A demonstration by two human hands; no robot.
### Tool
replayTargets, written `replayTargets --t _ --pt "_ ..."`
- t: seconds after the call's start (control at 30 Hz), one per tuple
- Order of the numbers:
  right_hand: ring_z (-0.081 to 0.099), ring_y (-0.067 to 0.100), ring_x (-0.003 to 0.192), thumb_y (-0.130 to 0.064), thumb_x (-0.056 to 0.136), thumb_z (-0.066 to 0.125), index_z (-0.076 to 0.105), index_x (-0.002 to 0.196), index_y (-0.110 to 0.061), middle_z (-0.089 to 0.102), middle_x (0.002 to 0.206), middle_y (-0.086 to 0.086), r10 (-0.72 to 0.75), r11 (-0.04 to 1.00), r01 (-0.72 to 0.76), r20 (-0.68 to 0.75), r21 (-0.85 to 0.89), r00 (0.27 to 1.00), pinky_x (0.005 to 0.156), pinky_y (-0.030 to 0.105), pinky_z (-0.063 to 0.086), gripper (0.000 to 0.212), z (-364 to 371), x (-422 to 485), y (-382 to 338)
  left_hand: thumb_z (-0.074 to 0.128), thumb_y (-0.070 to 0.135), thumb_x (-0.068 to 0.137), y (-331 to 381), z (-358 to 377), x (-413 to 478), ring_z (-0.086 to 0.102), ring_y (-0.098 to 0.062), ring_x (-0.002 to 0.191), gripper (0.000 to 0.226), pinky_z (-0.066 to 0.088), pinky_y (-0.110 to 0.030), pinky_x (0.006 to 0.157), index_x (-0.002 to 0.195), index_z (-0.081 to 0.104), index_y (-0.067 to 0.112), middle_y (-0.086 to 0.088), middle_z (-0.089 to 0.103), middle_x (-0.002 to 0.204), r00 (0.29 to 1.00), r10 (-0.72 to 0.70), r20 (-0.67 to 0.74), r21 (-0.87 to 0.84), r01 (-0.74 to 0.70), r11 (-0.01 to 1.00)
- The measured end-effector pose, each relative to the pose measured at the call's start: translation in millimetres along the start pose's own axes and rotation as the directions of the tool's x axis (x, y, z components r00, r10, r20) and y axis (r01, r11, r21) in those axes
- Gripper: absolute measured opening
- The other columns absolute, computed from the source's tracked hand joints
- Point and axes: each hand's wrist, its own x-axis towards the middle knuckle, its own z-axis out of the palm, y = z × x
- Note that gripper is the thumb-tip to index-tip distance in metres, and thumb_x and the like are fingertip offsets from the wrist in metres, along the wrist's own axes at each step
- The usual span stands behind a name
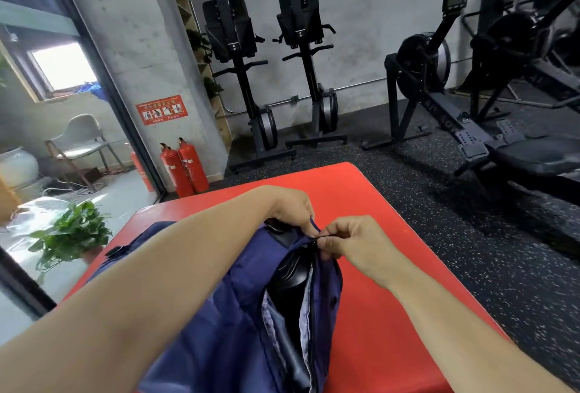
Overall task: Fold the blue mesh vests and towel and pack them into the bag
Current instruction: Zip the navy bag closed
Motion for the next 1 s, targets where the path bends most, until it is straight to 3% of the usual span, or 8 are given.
replayTargets --t 0.23,0.47,0.53,0.67,0.77,1.0 --pt "0.055 0.003 0.046 0.009 0.087 0.063 0.064 0.074 0.000 0.063 0.056 0.006 0.010 0.995 -0.019 0.089 0.099 0.996 0.051 0.012 0.041 0.015 14 1 -20 0.073 0.022 0.087 -18 -7 11 0.048 -0.010 0.059 0.020 0.040 -0.017 0.050 0.069 0.064 0.017 0.003 0.057 0.065 0.993 0.073 -0.096 -0.120 -0.084 0.989" --pt "0.053 0.003 0.048 0.008 0.088 0.061 0.065 0.074 -0.001 0.063 0.055 0.003 0.020 0.999 -0.023 0.099 0.030 0.995 0.051 0.011 0.039 0.017 19 3 -28 0.072 0.022 0.087 -19 -8 20 0.051 -0.013 0.066 0.014 0.043 -0.024 0.061 0.076 0.068 0.014 0.003 0.059 0.066 0.984 0.113 -0.134 -0.121 -0.130 0.984" --pt "0.051 0.003 0.046 0.008 0.089 0.060 0.064 0.072 -0.003 0.062 0.054 0.003 0.012 0.999 -0.017 0.099 0.044 0.995 0.048 0.012 0.036 0.020 15 1 -32 0.073 0.023 0.087 -23 -10 21 0.050 -0.012 0.064 0.018 0.042 -0.023 0.060 0.072 0.066 0.017 0.004 0.058 0.064 0.981 0.138 -0.138 -0.118 -0.154 0.981" --pt "0.050 0.007 0.051 0.005 0.088 0.059 0.064 0.074 -0.006 0.063 0.057 0.003 -0.015 0.988 -0.004 0.127 0.154 0.992 0.050 0.015 0.037 0.018 13 -7 -34 0.071 0.035 0.088 -43 -14 24 0.048 -0.009 0.066 0.027 0.040 -0.025 0.066 0.089 0.069 0.009 0.006 0.053 0.065 0.971 0.145 -0.191 -0.176 -0.179 0.968" --pt "0.052 0.008 0.054 0.003 0.089 0.059 0.064 0.074 -0.007 0.065 0.060 0.003 0.011 0.981 -0.042 0.164 0.190 0.986 0.053 0.015 0.041 0.019 21 -8 -34 0.069 0.035 0.090 -51 -11 28 0.045 -0.011 0.062 0.025 0.037 -0.025 0.060 0.080 0.065 0.011 0.003 0.052 0.066 0.966 0.166 -0.196 -0.159 -0.198 0.967" --pt "0.055 0.009 0.058 0.002 0.091 0.061 0.065 0.078 -0.008 0.068 0.063 0.004 -0.016 0.997 -0.002 0.236 0.079 0.972 0.056 0.015 0.043 0.017 28 -24 -44 0.071 0.033 0.088 -56 -5 26 0.047 -0.018 0.068 0.029 0.040 -0.029 0.065 0.078 0.064 0.006 -0.003 0.054 0.070 0.958 0.140 -0.251 -0.121 -0.175 0.977"
